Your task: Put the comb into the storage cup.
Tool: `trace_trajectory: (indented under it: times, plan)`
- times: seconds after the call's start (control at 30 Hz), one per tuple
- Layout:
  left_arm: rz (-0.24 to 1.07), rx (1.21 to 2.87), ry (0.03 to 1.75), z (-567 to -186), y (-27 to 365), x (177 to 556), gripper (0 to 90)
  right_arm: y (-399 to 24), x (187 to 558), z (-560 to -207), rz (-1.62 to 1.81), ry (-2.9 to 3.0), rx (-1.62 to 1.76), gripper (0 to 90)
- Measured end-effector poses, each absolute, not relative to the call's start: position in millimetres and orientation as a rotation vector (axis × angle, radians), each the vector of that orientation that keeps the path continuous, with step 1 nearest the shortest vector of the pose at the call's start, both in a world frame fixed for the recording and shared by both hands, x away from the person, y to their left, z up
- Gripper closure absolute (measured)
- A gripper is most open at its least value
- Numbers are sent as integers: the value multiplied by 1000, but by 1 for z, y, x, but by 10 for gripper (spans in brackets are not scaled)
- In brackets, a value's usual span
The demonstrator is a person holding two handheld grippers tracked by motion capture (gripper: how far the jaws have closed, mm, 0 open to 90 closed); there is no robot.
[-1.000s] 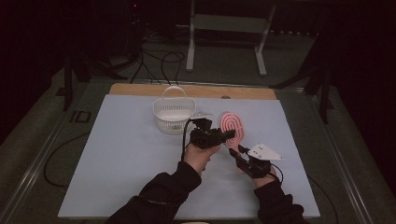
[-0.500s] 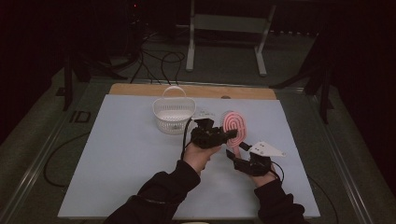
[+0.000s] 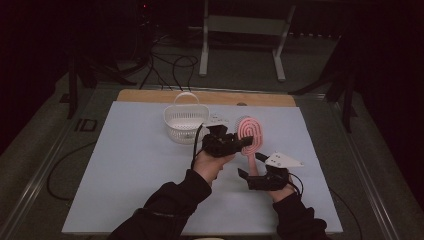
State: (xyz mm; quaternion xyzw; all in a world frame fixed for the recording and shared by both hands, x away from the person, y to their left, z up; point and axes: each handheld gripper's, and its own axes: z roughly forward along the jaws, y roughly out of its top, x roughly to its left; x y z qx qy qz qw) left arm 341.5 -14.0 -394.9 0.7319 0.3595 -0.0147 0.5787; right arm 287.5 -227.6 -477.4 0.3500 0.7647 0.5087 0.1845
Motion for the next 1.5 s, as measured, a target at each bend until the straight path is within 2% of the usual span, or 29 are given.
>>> trace_trajectory:
  times: [0.7, 1.5]
  plan:
    - [19, 1679, 798, -365, 7, 341, 649, -231, 287, -479, 1457, 2213, 930, 92]
    - [123, 1655, 770, -340, 47, 343, 649, -251, 275, -480, 1503, 2251, 900, 91]
